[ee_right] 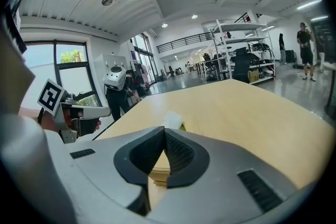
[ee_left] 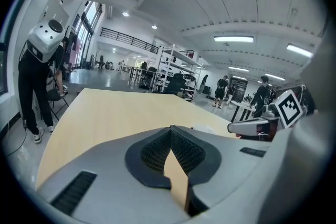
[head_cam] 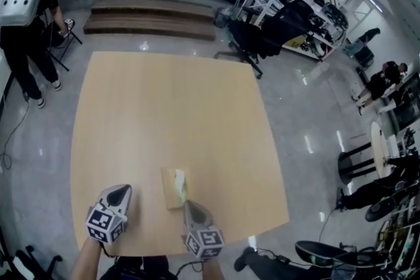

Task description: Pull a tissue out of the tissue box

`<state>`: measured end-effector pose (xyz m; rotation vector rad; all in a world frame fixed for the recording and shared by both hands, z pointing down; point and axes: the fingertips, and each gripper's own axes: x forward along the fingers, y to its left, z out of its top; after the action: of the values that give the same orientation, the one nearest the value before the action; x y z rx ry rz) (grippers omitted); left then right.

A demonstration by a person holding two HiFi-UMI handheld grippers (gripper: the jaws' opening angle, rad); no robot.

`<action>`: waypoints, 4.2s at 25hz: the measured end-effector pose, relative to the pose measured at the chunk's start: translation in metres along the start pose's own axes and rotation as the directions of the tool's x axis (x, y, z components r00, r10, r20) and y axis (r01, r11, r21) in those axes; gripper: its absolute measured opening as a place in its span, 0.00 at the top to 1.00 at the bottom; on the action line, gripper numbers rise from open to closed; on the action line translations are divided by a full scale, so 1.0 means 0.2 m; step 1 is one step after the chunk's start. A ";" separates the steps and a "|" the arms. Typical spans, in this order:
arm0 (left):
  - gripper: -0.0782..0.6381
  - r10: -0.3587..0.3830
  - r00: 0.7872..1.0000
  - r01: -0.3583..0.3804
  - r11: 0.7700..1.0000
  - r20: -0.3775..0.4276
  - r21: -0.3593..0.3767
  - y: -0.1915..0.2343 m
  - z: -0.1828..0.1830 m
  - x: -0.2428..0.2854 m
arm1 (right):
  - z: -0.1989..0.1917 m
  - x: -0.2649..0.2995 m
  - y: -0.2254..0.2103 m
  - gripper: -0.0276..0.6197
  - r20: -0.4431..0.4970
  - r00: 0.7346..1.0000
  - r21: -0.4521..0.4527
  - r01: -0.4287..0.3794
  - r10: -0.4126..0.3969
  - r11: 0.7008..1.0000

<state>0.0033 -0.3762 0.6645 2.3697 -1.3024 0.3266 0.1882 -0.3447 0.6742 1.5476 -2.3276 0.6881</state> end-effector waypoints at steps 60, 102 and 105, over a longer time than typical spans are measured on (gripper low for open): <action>0.88 0.001 0.999 -0.002 1.000 -0.039 -0.019 0.01 -0.08 0.05 | -0.18 0.11 -0.05 0.93 -0.119 0.990 -0.080 0.070 -0.079 0.994; 0.88 -0.007 0.997 0.005 1.000 0.074 0.025 0.01 0.17 -0.03 | 0.13 0.03 0.00 0.94 0.018 0.996 -0.114 0.094 -0.092 0.989; 0.88 -0.007 0.996 0.004 0.999 0.092 0.034 -0.01 0.22 -0.06 | 0.19 0.00 0.01 0.94 0.039 0.995 -0.124 0.098 -0.094 0.987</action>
<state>-0.0017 -0.3879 0.6203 2.4425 -1.3414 0.2417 0.1884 -0.3641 0.6417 1.6136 -2.2555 0.4870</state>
